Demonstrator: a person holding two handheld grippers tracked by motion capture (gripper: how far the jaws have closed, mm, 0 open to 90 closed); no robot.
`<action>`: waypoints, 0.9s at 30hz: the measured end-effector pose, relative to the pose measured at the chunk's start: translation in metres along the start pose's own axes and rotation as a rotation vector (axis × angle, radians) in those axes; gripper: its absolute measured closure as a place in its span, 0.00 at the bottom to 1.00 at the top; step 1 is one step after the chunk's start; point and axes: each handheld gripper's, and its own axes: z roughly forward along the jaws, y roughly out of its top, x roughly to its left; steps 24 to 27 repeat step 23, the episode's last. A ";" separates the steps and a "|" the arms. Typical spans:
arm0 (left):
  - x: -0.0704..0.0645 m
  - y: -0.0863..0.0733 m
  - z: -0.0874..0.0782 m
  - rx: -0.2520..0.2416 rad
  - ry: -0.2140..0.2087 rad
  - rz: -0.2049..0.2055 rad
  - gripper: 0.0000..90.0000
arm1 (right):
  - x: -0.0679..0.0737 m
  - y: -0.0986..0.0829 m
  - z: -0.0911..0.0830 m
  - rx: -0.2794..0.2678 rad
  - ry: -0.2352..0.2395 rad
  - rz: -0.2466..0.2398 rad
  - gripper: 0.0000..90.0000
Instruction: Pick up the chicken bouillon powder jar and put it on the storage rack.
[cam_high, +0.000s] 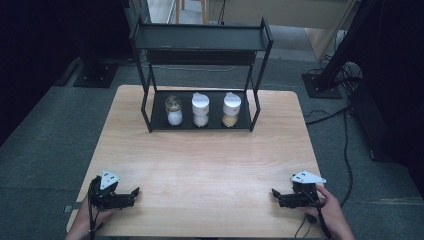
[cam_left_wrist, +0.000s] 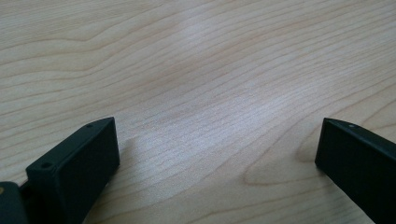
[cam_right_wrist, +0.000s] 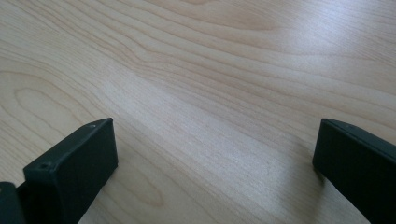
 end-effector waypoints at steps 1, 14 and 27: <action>0.000 0.000 0.000 0.000 0.000 0.001 0.00 | 0.000 -0.001 -0.001 0.000 -0.002 0.002 0.00; 0.000 0.000 0.000 0.000 0.001 -0.001 0.00 | -0.001 -0.004 -0.004 0.000 -0.013 0.012 0.00; 0.000 0.000 0.000 0.000 0.001 -0.001 0.00 | -0.001 -0.004 -0.004 0.001 -0.013 0.012 0.00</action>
